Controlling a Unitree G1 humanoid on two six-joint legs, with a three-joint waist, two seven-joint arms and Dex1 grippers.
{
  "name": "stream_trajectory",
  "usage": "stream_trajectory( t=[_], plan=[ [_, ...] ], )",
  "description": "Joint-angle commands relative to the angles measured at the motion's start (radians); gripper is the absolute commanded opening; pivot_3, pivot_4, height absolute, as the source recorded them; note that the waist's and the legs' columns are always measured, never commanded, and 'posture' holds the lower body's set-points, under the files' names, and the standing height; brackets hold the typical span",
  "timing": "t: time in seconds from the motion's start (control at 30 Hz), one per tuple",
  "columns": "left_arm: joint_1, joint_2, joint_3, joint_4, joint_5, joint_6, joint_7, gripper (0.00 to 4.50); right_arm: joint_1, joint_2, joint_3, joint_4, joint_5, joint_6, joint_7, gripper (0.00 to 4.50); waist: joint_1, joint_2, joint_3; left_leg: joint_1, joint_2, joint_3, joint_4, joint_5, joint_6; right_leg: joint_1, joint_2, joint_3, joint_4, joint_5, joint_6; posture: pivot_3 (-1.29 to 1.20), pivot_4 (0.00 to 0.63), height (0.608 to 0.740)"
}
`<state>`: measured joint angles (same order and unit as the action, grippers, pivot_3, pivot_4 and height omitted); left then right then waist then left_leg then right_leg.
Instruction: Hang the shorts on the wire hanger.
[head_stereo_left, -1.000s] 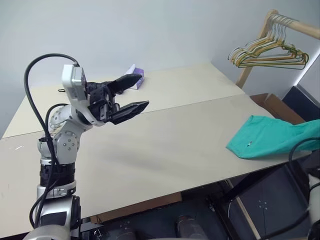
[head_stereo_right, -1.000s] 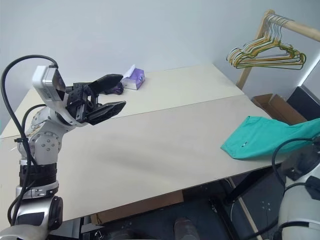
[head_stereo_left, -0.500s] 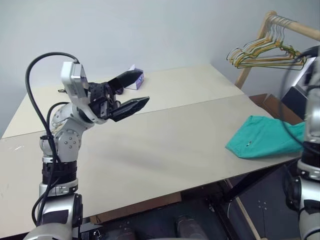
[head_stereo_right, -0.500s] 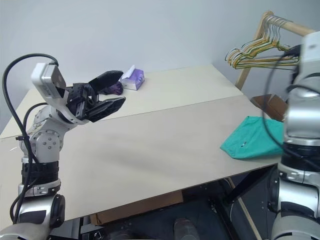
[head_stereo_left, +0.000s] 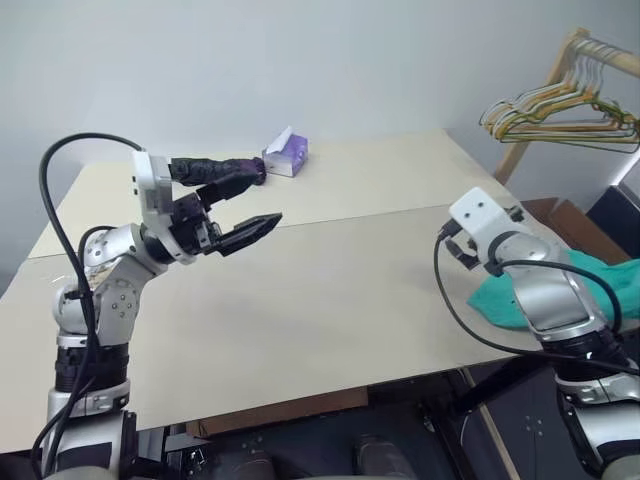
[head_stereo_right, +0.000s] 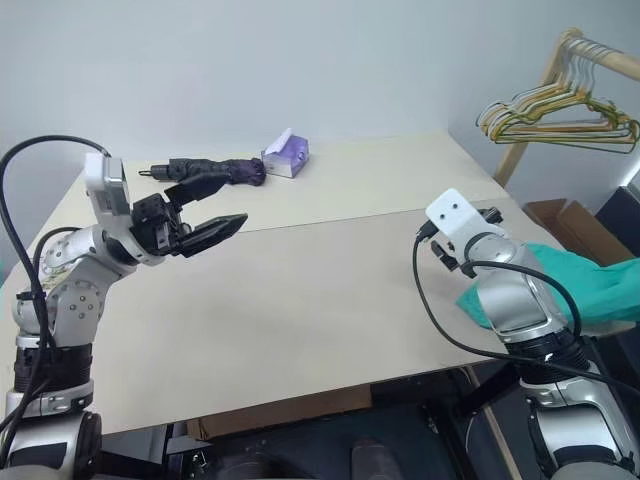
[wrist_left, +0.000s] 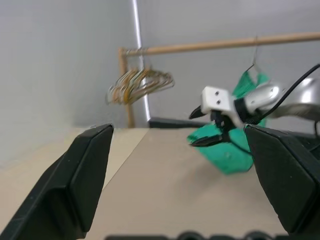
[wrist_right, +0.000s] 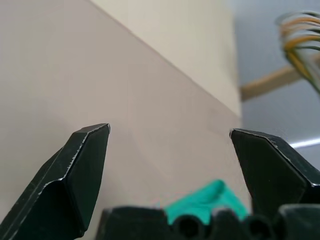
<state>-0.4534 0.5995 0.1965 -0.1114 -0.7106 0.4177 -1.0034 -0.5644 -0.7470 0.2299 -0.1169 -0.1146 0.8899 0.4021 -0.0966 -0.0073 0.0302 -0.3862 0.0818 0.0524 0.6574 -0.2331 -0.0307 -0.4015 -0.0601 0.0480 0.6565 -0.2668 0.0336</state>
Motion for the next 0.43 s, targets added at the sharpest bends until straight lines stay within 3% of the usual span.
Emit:
stream_trajectory(
  t=[0.03, 0.27, 0.43],
  plan=[
    [0.035, 0.029, 0.003, -0.027, 0.057, -0.015, 0.037, 4.50, 0.002, -0.029, 0.028, -0.003, -0.023, -0.047, 0.059, 4.49, 0.019, -0.001, 0.000, 0.000, 0.000, 0.000, 0.000, 0.000, 0.000, 0.000, 0.000, 0.000, 0.000, 0.000, 0.000, 0.06, 0.000, 0.740],
    [0.075, 0.045, -0.015, -0.028, 0.139, -0.021, 0.070, 4.50, 0.020, -0.042, 0.087, 0.005, -0.063, -0.136, 0.137, 4.49, 0.089, -0.005, 0.001, -0.002, 0.000, 0.000, 0.000, 0.000, 0.000, -0.002, 0.000, -0.001, 0.000, 0.000, 0.000, 0.10, 0.000, 0.740],
    [0.082, 0.050, -0.013, -0.036, 0.144, 0.004, 0.073, 4.50, 0.024, -0.019, 0.096, 0.001, -0.080, -0.142, 0.150, 4.49, 0.112, -0.006, 0.001, -0.003, 0.000, 0.000, 0.001, 0.000, 0.000, -0.002, 0.000, -0.002, 0.000, 0.000, -0.001, 0.12, 0.000, 0.740]
  ],
)
